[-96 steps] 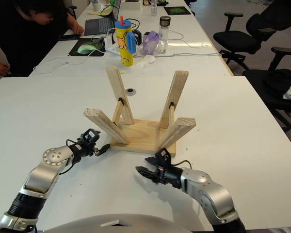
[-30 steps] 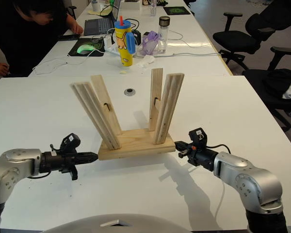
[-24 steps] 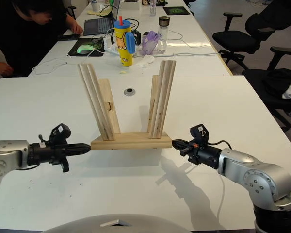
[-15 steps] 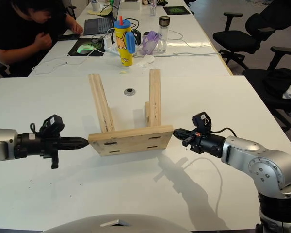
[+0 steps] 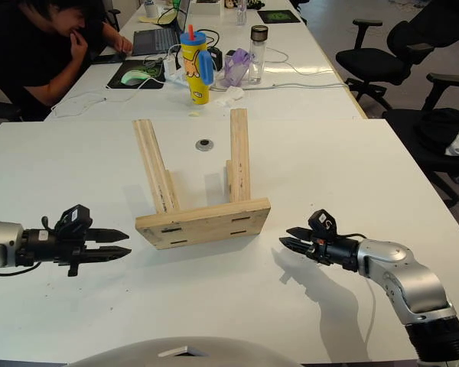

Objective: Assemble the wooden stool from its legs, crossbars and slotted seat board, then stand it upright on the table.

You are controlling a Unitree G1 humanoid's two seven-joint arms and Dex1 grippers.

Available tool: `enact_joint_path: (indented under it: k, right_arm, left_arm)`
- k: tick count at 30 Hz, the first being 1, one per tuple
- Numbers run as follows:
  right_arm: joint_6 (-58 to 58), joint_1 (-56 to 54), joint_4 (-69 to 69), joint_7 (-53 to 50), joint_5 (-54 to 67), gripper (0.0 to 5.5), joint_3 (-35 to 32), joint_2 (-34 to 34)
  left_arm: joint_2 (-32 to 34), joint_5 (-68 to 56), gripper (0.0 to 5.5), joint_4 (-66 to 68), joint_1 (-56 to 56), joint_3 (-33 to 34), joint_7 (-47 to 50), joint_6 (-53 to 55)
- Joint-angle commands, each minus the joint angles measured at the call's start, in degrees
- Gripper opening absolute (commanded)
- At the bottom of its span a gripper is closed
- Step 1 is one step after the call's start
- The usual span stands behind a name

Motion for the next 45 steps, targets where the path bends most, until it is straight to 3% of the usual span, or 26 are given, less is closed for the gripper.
enact_joint_path:
  k: [1,6,20,24,34,38,41,45]
  right_arm:
    - [-1.06,-1.32,0.83,0.0,-1.43,2.38,0.18,2.18]
    - [-0.96,-1.97,0.76,0.28,-2.39,3.16,0.5,3.45]
    - [-0.91,-3.97,2.1,1.09,-4.97,5.35,2.41,5.48]
    - [-0.82,-4.67,2.76,0.66,-5.81,5.39,3.01,6.12]
    - [-0.54,-4.63,3.89,-0.51,-6.87,5.4,2.72,8.36]
    - [-0.65,-4.22,3.95,-1.14,-7.29,5.4,2.77,9.18]
    - [-1.03,-4.04,4.35,-1.68,-7.72,5.4,2.41,9.62]
    - [-1.12,-3.83,4.51,-2.56,-7.71,5.4,1.99,10.22]
  left_arm:
    - [-2.46,-2.6,2.59,-0.86,-0.69,0.51,0.54,-0.76]
    - [-4.48,2.26,3.2,3.07,-2.92,-3.52,1.54,-7.31]
    - [-8.29,4.7,3.2,7.8,-7.74,-9.66,1.23,-13.04]
    - [-8.59,5.3,3.2,9.96,-9.44,-11.0,0.35,-13.6]
    - [-8.47,5.14,1.78,12.29,-11.03,-12.58,-1.3,-12.59]
    - [-9.7,2.5,1.69,11.3,-12.58,-11.89,-0.65,-9.91]
    - [-13.74,-6.99,1.69,10.5,-16.29,-6.32,3.84,-1.71]
    - [-21.88,-34.9,1.57,15.21,-26.82,7.64,21.81,13.77]
